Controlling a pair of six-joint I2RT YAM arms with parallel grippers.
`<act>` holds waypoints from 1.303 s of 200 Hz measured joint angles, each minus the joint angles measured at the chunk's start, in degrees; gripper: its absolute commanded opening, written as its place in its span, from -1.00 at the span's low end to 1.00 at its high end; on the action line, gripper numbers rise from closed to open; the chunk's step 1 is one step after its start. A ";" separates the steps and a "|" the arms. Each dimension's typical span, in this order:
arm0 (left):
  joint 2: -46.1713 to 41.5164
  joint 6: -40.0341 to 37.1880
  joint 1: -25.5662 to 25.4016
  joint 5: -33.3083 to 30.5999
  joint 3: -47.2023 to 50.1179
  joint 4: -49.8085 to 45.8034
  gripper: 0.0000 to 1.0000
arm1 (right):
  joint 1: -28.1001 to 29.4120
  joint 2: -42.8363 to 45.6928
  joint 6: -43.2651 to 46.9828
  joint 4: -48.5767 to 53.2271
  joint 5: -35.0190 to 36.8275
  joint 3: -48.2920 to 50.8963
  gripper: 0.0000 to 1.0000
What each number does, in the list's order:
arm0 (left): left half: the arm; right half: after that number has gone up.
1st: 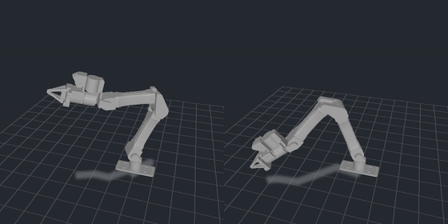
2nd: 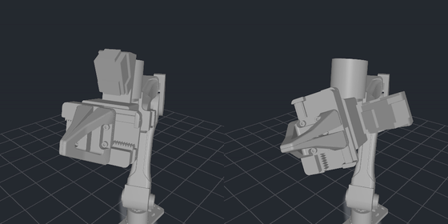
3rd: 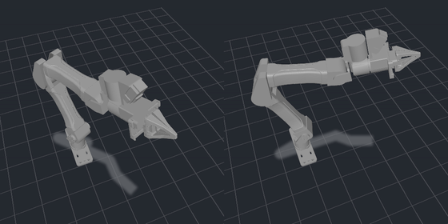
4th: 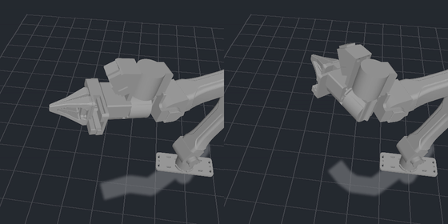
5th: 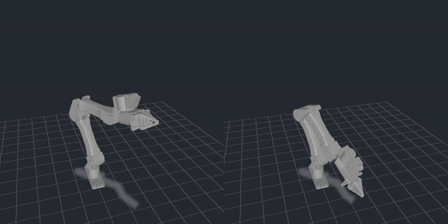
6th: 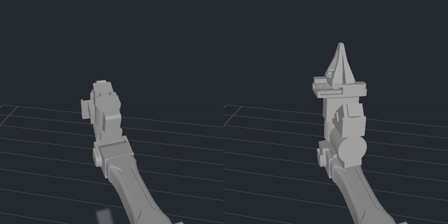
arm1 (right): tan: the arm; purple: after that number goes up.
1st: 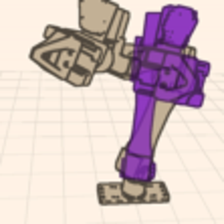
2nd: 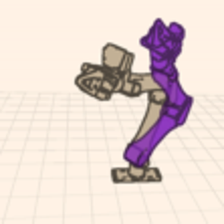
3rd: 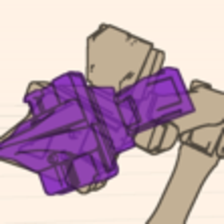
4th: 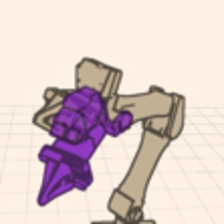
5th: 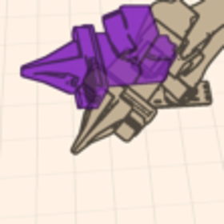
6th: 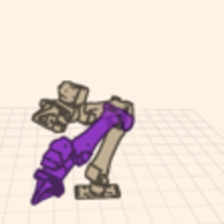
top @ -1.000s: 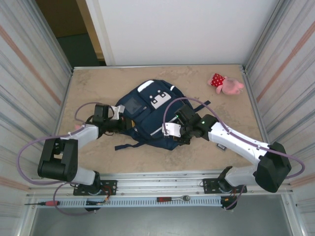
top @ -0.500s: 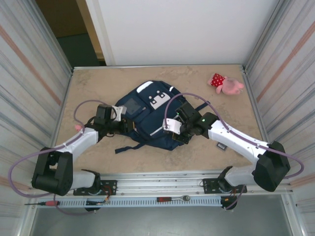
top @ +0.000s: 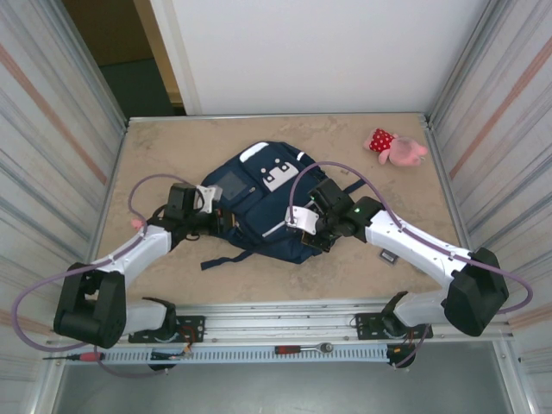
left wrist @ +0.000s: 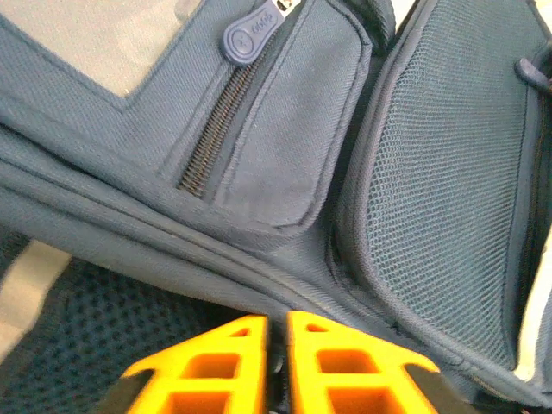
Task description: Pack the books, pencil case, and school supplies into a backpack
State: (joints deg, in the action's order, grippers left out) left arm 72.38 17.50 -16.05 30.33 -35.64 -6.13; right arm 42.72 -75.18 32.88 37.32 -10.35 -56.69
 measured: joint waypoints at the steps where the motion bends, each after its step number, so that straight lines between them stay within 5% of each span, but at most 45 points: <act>1: 0.00 0.13 -0.02 0.02 0.00 -0.09 -0.37 | 0.00 0.00 -0.02 0.00 -0.02 0.00 -1.00; 137: -2.10 -0.61 -0.33 0.02 2.03 -2.86 0.03 | -0.42 0.00 -0.85 -2.16 -1.68 0.00 -1.00; 207: 2.43 -0.74 0.63 1.62 2.03 0.31 -0.20 | -1.18 0.00 -0.85 -2.16 -2.86 0.00 -1.00; 260: 4.11 -0.96 0.17 2.64 2.03 1.66 -0.78 | -1.42 0.11 -0.87 -2.16 -2.99 0.00 -1.00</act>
State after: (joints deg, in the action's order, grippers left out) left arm 76.49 16.53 -15.88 32.97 -33.61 -4.47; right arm 41.30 -75.07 32.01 35.16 -13.34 -56.69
